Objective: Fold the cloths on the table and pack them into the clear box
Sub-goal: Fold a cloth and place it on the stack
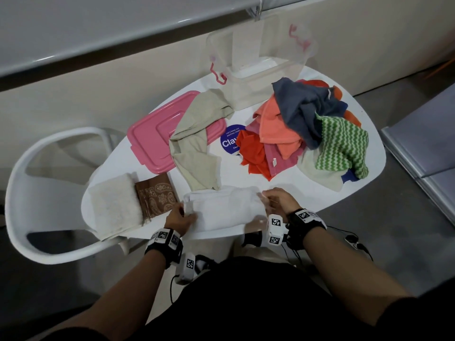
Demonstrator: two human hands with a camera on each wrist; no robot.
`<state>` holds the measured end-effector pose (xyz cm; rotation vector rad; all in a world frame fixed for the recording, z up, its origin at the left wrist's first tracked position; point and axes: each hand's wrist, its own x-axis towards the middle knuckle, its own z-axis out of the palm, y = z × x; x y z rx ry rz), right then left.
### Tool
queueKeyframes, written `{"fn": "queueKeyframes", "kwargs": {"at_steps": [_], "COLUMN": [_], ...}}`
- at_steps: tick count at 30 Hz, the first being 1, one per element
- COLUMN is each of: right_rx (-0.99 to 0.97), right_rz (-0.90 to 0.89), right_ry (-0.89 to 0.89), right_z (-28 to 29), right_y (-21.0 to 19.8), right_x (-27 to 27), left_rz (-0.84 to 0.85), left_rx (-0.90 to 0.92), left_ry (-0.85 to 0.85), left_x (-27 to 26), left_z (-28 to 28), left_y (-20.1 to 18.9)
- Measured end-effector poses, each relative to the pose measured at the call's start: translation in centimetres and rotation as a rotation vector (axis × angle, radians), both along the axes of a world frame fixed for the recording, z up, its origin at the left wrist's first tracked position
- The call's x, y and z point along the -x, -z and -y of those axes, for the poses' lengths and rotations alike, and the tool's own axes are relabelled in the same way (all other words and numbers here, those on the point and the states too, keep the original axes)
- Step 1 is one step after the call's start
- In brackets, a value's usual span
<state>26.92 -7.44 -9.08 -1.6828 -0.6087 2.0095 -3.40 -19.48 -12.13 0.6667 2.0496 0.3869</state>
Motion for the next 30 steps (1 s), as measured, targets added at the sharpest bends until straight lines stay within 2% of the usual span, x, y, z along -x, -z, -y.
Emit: {"fn": "queueKeyframes", "kwargs": {"at_steps": [1, 4, 6, 8, 11, 14, 17, 19, 21, 25, 27, 30], "right_rx": [-0.017, -0.119, -0.129, -0.117, -0.052, -0.044, 0.077, 0.077, 0.057, 0.176, 0.196, 0.063], "right_rz": [0.11, 0.507, 0.581, 0.542, 0.369, 0.279, 0.069, 0.114, 0.188, 0.242, 0.198, 0.096], "right_ry": [-0.054, -0.393, -0.458, -0.495, -0.52, -0.532, -0.476, -0.415, -0.355, -0.475, -0.519, -0.493], "right_z": [0.0, 0.7, 1.3, 1.8, 2.1, 2.1, 2.1, 2.0, 1.8, 1.7, 1.7, 1.7], "right_y": [0.2, 1.8, 2.2, 1.6, 0.9, 0.4, -0.5, -0.2, 0.3, -0.3, -0.6, -0.3], "right_x": [0.0, 0.1, 0.6, 1.3, 2.0, 2.1, 2.7, 2.8, 2.9, 3.2, 3.4, 3.7], "left_rz": [-0.005, -0.013, -0.015, 0.007, 0.018, 0.023, 0.026, 0.032, 0.026, 0.028, 0.026, 0.033], "left_rx": [-0.006, -0.007, 0.016, 0.025, 0.031, 0.064, 0.101, 0.102, 0.082, 0.005, 0.005, 0.027], "left_ry": [-0.047, -0.134, -0.116, -0.079, -0.02, 0.019, 0.079, 0.092, 0.105, 0.111, 0.106, 0.121], "left_x": [-0.1, -0.6, -1.0, -1.2, -1.2, -1.0, -0.8, -0.4, -0.8, -1.2, -1.2, -1.3], "left_z": [0.1, 0.1, -0.1, -0.2, -0.2, -0.3, -0.4, -0.3, -0.4, -0.6, -0.5, -0.3], "left_y": [-0.2, -0.4, -0.4, -0.7, -0.8, -0.6, -0.2, 1.2, 0.1, -1.1, -1.1, -1.3]}}
